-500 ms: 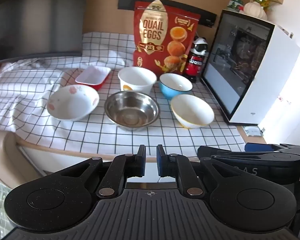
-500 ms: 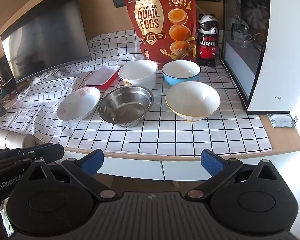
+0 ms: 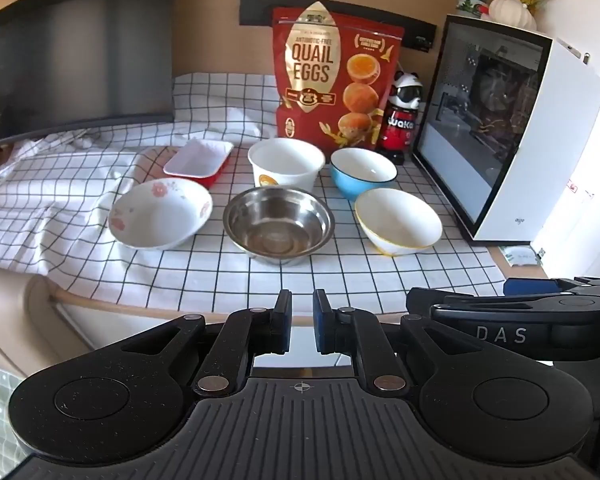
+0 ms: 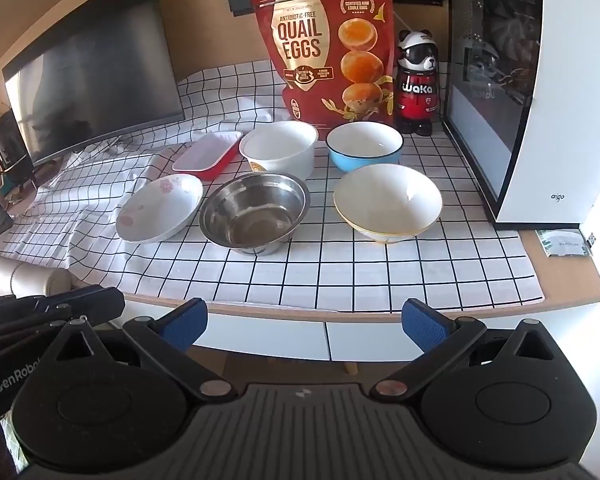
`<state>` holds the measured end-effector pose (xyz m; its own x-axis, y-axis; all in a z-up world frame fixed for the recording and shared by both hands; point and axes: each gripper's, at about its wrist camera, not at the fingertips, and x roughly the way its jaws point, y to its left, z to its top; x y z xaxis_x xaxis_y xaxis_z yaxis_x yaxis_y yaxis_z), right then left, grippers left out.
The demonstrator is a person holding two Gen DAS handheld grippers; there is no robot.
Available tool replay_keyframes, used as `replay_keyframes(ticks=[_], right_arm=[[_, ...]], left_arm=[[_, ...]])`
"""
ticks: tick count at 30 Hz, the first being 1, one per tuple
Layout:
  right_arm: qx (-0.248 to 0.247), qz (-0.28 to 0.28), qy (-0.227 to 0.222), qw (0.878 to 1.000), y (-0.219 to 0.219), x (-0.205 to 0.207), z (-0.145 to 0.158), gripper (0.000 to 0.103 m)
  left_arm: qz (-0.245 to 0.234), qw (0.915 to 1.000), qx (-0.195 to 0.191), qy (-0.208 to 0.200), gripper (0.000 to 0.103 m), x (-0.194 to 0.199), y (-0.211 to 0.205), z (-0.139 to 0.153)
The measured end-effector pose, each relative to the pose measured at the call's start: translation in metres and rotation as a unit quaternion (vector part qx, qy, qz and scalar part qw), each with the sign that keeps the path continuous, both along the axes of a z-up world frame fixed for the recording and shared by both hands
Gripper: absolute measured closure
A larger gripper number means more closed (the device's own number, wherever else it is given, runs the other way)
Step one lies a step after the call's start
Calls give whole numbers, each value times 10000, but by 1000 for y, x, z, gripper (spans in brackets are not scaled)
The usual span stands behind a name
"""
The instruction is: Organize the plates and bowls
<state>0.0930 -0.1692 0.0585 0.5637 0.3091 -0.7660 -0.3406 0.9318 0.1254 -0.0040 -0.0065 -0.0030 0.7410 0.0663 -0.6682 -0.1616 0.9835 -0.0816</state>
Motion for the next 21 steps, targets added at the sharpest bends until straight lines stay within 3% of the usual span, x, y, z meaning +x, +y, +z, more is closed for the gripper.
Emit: replay_keyframes(ticks=[21], right_arm=[[21, -4, 44, 10000, 1, 1, 1, 0]], left_arm=[[19, 9999, -103, -41, 91, -6, 7, 5]])
